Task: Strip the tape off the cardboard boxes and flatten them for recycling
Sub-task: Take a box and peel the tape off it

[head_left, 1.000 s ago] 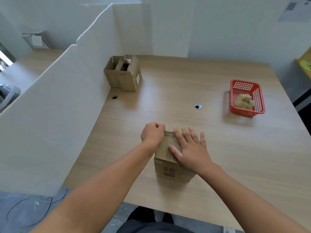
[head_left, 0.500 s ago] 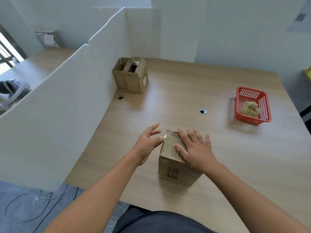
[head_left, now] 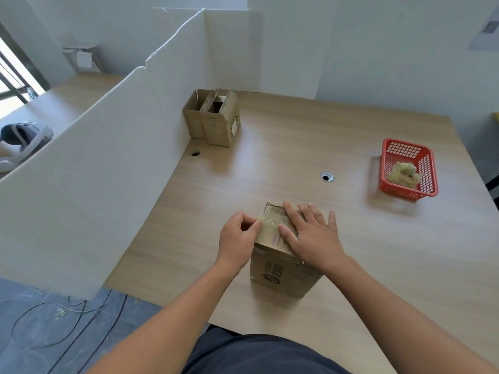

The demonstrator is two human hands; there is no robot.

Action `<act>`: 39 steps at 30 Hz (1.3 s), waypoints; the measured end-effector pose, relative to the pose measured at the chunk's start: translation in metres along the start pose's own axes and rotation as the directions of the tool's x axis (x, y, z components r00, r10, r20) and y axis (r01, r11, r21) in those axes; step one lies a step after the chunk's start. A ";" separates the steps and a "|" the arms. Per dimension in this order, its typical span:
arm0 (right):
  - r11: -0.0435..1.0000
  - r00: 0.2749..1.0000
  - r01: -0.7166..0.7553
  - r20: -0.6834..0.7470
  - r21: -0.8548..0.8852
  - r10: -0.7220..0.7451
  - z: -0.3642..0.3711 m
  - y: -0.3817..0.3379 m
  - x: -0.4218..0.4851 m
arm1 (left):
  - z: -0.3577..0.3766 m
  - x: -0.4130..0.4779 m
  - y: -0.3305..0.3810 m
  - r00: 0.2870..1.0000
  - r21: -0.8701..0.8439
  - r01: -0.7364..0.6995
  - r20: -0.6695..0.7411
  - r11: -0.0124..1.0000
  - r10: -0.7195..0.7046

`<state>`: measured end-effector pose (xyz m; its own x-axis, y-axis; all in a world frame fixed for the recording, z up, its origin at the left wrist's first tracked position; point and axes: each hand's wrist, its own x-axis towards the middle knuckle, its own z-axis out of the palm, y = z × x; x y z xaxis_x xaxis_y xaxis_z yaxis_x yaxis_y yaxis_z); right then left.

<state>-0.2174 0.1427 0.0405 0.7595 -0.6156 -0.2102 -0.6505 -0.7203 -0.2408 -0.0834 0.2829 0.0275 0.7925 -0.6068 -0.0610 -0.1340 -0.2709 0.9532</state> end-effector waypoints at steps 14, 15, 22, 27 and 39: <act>0.993 0.988 0.097 0.115 0.072 -0.105 -0.008 0.009 -0.009 | -0.027 0.028 0.037 0.917 0.430 -0.285 0.382 0.857 0.114; 0.993 0.988 0.097 0.111 0.072 -0.105 -0.008 0.007 -0.009 | -0.026 0.029 0.040 0.924 0.475 -0.278 0.370 0.835 0.097; 0.990 0.990 0.118 0.073 0.083 -0.124 -0.003 0.004 -0.008 | -0.014 0.023 0.057 0.944 0.664 -0.280 0.324 0.693 0.071; 0.989 0.988 0.141 0.054 0.055 -0.144 0.000 0.009 -0.006 | -0.019 -0.004 0.031 0.943 0.489 -0.329 0.224 0.808 0.248; 0.977 0.965 0.209 0.151 0.051 -0.214 -0.004 0.005 -0.006 | -0.051 0.000 0.036 0.849 0.473 -0.364 0.523 0.802 0.077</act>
<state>-0.2251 0.1418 0.0448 0.8719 -0.3913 -0.2944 -0.4767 -0.8156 -0.3279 -0.0580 0.3108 0.0767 0.3508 -0.9269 -0.1336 -0.6774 -0.3497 0.6472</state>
